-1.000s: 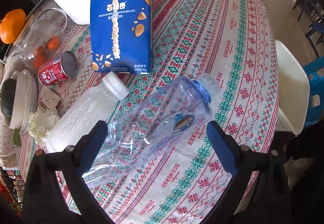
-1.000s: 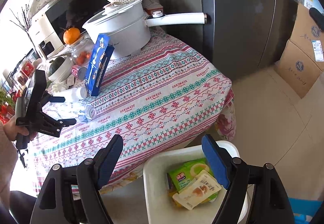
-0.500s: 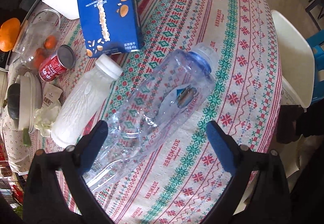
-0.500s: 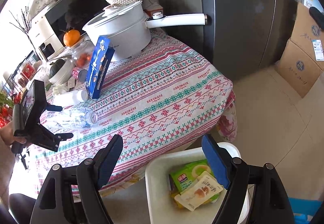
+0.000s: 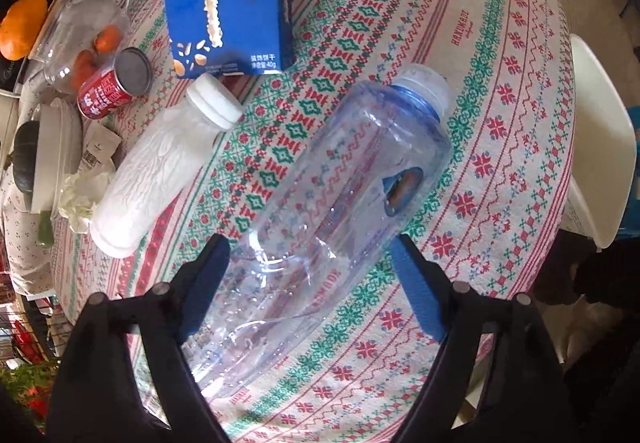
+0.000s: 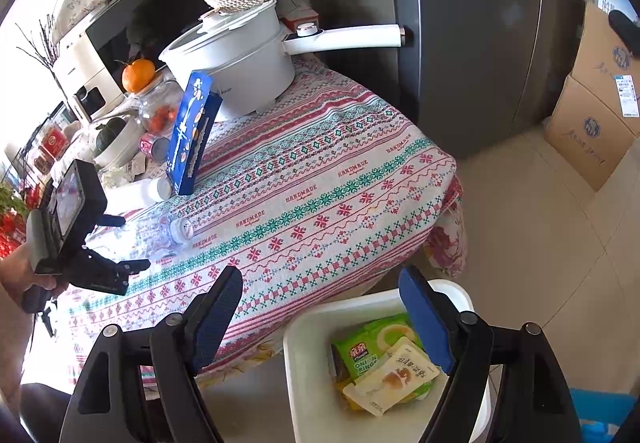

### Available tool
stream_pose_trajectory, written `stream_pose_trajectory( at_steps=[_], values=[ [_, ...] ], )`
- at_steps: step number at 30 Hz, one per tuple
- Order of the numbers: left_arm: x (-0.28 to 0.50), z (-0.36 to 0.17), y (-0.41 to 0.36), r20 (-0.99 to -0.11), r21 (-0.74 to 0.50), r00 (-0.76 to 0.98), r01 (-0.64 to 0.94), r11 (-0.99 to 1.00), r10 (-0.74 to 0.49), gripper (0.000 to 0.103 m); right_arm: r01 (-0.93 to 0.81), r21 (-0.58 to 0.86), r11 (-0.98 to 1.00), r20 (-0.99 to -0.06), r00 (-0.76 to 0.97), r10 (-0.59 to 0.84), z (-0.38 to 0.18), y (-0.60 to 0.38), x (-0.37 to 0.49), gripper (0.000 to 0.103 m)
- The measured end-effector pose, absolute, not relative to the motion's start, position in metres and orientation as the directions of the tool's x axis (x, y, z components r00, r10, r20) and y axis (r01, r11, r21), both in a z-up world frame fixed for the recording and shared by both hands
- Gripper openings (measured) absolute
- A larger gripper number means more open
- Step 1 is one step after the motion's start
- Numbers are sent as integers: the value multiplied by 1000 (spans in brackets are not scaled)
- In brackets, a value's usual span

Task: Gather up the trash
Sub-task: 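Reach the left tool to the clear plastic water bottle and close on it, then lift the water bottle with the left tool while the right tool grasps the blue biscuit box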

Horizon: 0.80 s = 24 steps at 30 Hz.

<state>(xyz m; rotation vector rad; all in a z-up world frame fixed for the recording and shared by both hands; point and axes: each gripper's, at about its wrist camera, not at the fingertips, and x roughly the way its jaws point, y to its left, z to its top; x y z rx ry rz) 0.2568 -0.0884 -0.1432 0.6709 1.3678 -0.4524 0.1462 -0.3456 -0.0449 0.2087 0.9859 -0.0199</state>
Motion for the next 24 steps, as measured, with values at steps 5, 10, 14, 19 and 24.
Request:
stream_pose_trajectory(
  at_steps=[5,10,14,19,24],
  values=[
    [245,-146,-102,-993,120,93,660,741,78,80,120,180,976,-826,557,84,-43,-348,146,82],
    [232,-160,-124,-983,178,149,704,688,103,80,115,176,978,-826,558,83,-43,-347,144,82],
    [226,-166,-126,-982,165,179,660,733,60,77,117,174,978,-827,556,80,-43,-348,144,82],
    [217,-163,-93,-980,106,198,522,846,0,74,128,183,975,-825,559,82,-42,-349,146,82],
    [209,-158,-50,-963,-90,212,335,938,-168,71,140,219,966,-819,564,103,-41,-347,151,82]
  ],
)
